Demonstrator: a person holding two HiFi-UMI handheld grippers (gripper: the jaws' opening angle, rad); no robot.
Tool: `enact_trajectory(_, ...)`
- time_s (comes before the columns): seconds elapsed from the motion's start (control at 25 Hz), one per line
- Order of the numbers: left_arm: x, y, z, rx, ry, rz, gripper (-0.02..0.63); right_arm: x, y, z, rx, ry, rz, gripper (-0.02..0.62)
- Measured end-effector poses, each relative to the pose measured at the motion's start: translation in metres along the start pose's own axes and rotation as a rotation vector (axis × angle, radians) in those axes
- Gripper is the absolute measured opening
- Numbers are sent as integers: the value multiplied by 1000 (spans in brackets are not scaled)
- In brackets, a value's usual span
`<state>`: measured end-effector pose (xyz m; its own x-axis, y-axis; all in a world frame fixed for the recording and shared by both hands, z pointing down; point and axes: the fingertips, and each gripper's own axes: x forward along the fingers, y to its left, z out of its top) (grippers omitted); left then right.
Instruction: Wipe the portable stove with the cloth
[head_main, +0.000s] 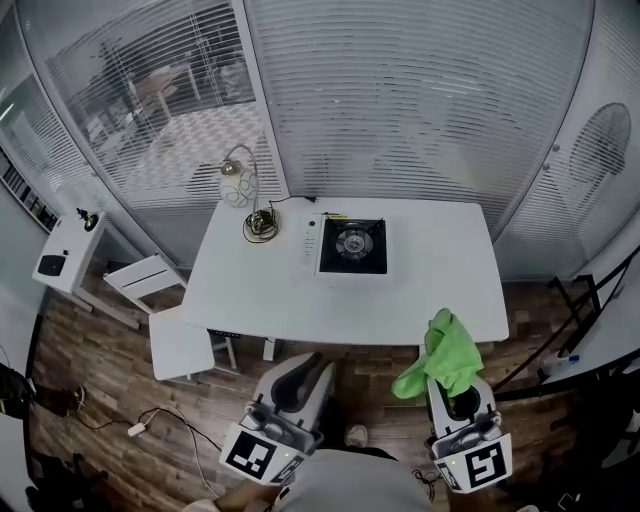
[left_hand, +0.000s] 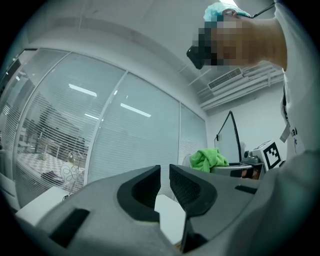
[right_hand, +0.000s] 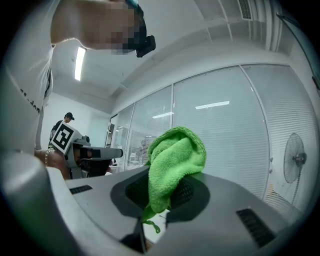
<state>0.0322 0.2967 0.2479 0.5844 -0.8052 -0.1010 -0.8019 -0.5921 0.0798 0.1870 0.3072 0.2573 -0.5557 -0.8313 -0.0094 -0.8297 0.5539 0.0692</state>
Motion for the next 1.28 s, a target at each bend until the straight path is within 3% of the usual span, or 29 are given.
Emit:
enact_trajectory(0.36, 45, 65, -2, 7, -5, -3, 58, 75, -17, -3, -6, -1, -1, 49)
enact_trajectory(0.96, 123, 228, 5, -10, -2, -30, 58, 254, -32, 0, -20, 8, -32, 49)
enact_trajectory(1.28, 156, 271, -7, -18, 12, -74, 45, 304, -41, -7, -26, 6, -63, 49)
